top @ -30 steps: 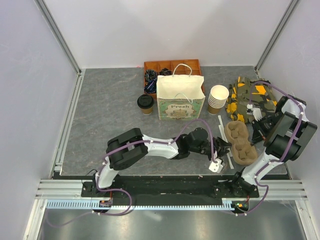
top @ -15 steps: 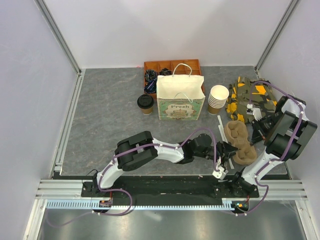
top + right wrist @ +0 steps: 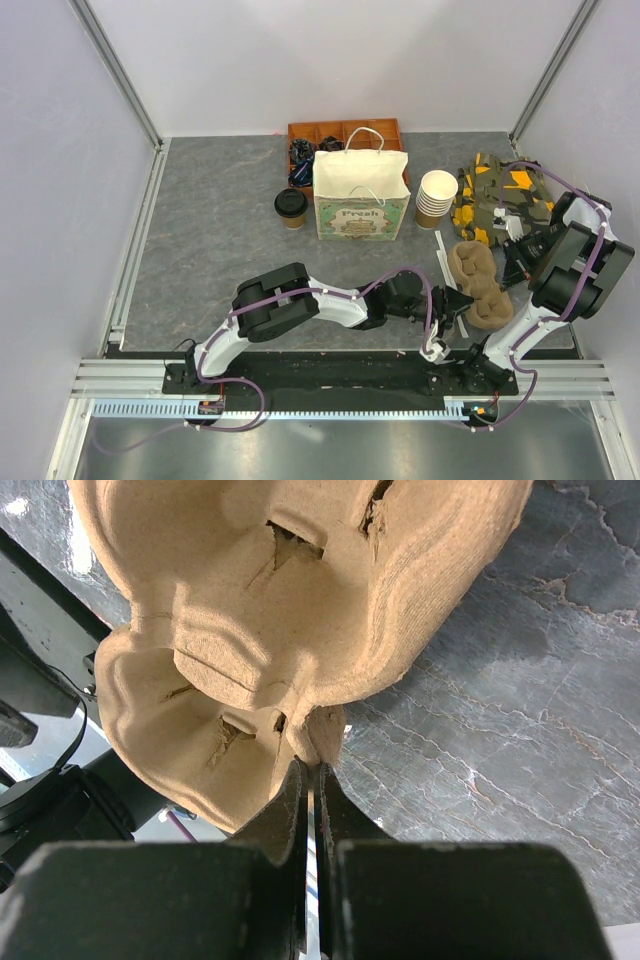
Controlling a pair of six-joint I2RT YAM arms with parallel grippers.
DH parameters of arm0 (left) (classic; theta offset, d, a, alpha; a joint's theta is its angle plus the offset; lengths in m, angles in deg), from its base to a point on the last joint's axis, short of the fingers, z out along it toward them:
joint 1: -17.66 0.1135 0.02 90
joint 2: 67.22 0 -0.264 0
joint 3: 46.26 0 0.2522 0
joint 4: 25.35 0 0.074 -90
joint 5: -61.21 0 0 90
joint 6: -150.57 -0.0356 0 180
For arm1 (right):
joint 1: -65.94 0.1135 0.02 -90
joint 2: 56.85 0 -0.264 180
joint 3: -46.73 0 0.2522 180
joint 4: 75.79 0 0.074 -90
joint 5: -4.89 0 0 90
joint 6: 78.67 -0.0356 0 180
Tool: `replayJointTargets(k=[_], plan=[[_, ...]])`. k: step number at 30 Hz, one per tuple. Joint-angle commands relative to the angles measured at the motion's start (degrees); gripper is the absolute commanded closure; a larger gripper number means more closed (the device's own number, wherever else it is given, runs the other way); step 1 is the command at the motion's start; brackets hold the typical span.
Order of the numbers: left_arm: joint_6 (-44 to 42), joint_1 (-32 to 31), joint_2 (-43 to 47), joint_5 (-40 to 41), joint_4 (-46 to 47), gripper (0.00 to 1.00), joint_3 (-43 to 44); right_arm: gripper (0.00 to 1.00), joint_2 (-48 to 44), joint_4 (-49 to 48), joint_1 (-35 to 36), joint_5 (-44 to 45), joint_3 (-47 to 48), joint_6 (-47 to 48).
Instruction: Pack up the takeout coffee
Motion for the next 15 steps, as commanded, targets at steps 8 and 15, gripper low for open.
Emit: replayJointTargets(k=[8,15], plan=[[-5.12,-0.11,-1.56,1.4,0.92,0.67,1.24,1.0,1.53,1.98,0.51,-2.46,0.74,1.44],[-4.07,-0.11,-2.0,2.02,0.22,0.67,2.21,1.0,1.71,1.9,0.51,-2.55,0.48,1.7]])
